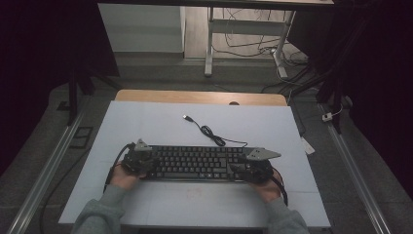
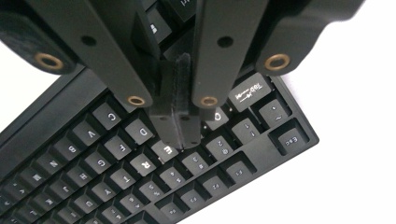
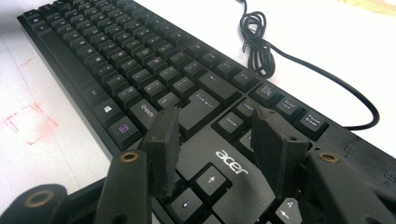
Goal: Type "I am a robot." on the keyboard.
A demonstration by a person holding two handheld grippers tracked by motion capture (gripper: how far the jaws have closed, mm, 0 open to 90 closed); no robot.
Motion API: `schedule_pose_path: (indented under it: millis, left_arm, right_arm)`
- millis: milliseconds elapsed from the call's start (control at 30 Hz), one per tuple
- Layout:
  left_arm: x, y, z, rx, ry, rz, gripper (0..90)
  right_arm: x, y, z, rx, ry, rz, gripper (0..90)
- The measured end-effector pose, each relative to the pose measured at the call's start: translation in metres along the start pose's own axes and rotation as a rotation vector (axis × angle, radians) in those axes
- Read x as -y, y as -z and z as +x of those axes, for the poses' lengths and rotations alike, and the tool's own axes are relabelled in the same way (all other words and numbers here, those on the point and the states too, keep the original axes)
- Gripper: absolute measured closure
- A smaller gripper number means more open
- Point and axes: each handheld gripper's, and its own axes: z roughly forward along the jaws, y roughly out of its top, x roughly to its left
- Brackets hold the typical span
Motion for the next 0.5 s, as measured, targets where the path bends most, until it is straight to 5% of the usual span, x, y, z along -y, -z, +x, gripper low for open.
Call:
schedule_pose_path:
  millis: [500]
  left_arm:
    - [0.0013, -0.0045, -0.0006, -0.018, -0.004, 0.03, 88.8]
  right_arm:
    - [0.0005, -0.0009, 0.0, 0.009, 0.006, 0.012, 52.1]
